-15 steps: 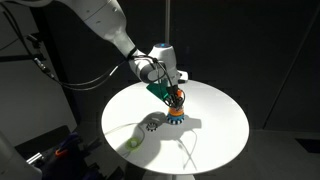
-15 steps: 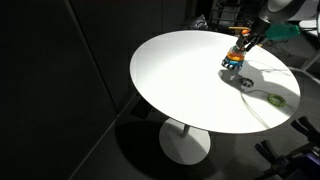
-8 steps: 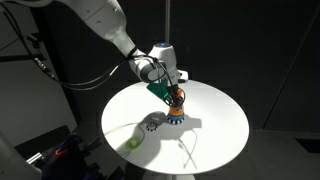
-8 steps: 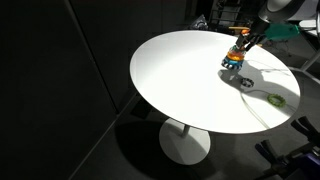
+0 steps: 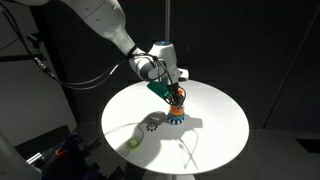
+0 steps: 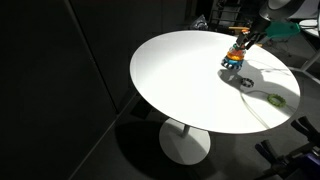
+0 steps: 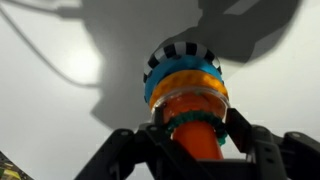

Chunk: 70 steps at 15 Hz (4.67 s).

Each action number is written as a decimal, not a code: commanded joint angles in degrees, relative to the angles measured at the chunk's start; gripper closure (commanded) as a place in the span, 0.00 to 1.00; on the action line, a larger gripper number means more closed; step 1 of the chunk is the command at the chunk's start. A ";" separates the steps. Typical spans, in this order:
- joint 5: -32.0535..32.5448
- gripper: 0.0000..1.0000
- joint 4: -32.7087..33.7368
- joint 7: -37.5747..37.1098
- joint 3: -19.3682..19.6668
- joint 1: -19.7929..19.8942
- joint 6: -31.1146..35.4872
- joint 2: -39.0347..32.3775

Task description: Put the green ring on the table

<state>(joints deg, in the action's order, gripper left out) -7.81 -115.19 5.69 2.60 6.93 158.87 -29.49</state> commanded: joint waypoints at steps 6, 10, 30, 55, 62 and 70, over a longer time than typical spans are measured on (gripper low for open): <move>-0.13 0.62 -2.52 0.12 -1.00 1.71 -1.40 6.21; -0.62 0.62 -3.27 0.71 -1.30 2.13 -3.23 8.75; -4.25 0.62 -9.64 8.71 -1.11 1.74 -18.94 20.02; 5.40 0.00 -10.18 4.62 3.86 2.29 -13.93 6.33; 7.84 0.00 -5.67 4.92 3.64 2.28 -32.60 10.77; 9.83 0.00 -1.93 2.19 4.01 1.42 -46.81 16.91</move>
<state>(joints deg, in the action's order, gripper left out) 0.58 -118.24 10.15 6.21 8.90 116.47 -15.03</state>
